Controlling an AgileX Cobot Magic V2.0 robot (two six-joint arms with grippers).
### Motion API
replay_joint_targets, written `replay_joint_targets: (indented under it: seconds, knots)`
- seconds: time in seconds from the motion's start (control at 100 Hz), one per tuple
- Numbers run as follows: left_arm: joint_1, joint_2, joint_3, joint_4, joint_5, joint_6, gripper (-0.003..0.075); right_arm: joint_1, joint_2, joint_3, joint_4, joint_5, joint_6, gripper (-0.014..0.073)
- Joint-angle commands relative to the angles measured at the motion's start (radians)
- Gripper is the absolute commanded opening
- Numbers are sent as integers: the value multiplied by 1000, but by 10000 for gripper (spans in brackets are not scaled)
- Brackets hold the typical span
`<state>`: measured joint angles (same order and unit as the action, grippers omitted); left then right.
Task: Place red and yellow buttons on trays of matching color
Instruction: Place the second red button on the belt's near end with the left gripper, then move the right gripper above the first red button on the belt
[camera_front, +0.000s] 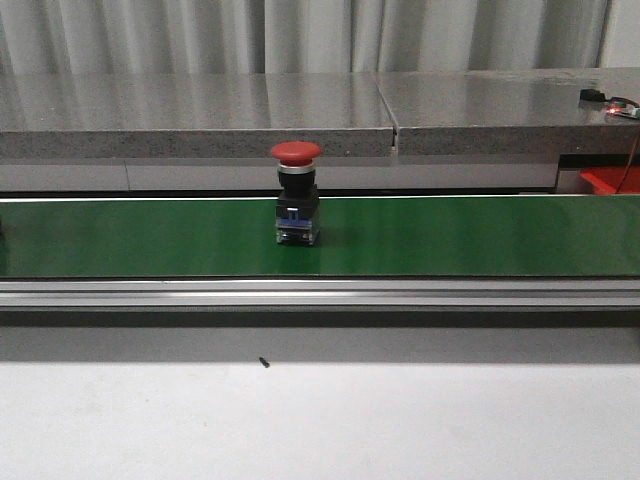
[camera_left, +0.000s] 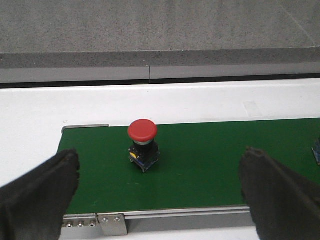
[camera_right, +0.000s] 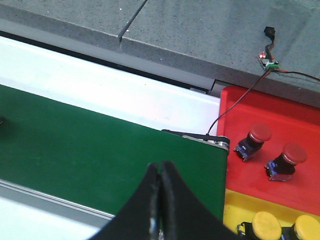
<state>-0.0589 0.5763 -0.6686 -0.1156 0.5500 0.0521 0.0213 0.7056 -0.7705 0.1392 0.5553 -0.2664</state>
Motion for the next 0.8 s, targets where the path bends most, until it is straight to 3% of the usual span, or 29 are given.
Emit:
replay_joint_targets:
  seconds: [0.0,0.13,0.27,0.41,0.63,0.79]
  knots:
    - [-9,-105,36,-31,-62,-2,626,2,-2,-25,-4,-66,-7,-68]
    - [-9,-251,121,-34,-45,-2,569,2,-2,-25,-4,-66,-7,-68]
    - [-9,-374,171,-34,-32,-2,436,2,-2,-25,-4,-66,-7,-68]
    - [-9,-432,190,-34,-32,-2,283,2,-2,-25,-4,-66,-7,-68]
    - [-9,-434,205,-38,-31,-2,-20,2,-2,-25,-4,-146,-7,-68]
    - [-9,-434,214,-38,-31,-2,-20,2,-2,-25,-4,-162,-7,-68]
